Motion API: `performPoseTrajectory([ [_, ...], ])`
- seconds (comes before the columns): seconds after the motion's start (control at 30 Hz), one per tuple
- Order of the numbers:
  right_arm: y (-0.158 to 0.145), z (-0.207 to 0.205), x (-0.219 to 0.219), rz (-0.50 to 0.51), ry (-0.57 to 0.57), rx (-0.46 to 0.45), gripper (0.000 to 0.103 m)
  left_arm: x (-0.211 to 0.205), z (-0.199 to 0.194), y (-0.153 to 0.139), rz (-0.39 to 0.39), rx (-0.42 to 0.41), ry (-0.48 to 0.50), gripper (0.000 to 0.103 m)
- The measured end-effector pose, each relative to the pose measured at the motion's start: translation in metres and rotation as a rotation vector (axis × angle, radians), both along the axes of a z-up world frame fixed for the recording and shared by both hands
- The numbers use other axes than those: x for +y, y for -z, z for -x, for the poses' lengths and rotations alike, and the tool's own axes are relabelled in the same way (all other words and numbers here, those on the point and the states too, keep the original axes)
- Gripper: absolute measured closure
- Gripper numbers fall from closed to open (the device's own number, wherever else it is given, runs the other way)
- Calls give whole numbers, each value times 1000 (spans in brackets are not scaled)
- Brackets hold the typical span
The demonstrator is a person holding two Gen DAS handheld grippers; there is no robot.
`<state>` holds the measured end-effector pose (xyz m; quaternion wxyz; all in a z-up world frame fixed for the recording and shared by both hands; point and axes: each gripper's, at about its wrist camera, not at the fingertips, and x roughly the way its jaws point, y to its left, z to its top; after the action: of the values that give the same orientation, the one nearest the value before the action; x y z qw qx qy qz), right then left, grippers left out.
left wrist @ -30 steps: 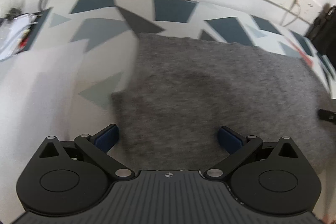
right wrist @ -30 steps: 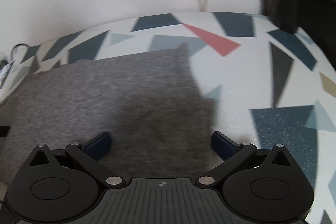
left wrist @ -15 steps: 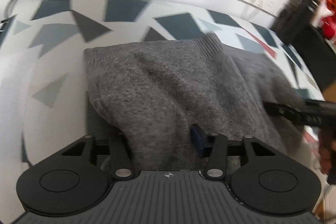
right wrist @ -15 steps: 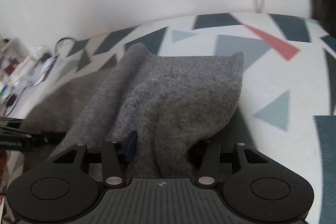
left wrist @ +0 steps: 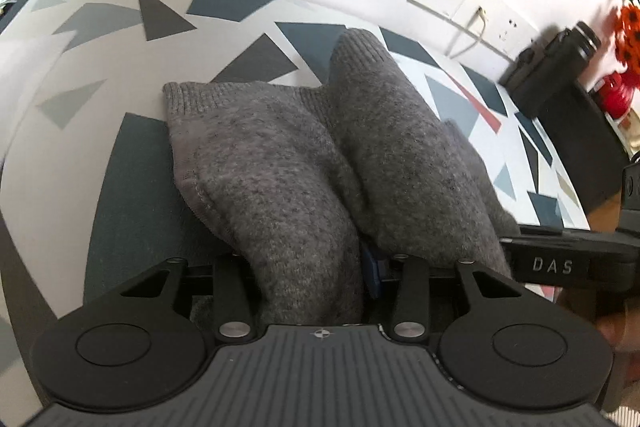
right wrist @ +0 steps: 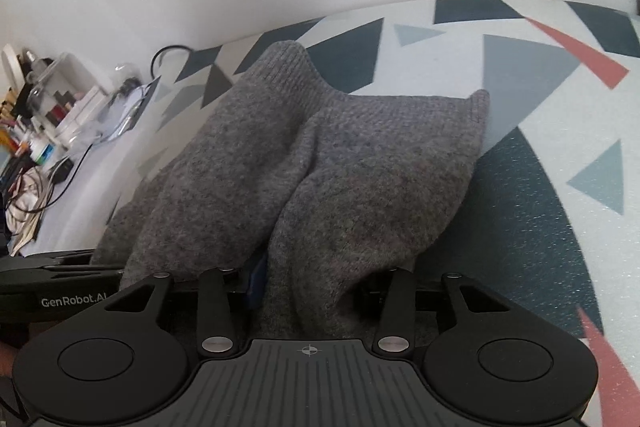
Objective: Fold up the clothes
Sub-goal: 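Grasp the folded sweater edge with both grippers, then carry the folded sweater with both grippers onto the clothes stack on the wooden chair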
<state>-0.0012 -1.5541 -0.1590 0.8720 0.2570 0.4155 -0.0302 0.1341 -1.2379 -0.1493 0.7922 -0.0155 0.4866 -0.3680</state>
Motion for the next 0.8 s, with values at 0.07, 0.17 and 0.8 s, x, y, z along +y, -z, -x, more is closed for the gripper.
performPoseTrajectory([
  [0.07,-3,0,6,-4,-17,0,67,1,0,-3,-7,-3,19,69],
  [0.17,-10,1,20,-2,-55,-14,69,9,4,-13,-20,-34,38,74],
  [0.8,-128,15,283,81,-395,-245,70,269,95,-106,96,-222,-292,76],
])
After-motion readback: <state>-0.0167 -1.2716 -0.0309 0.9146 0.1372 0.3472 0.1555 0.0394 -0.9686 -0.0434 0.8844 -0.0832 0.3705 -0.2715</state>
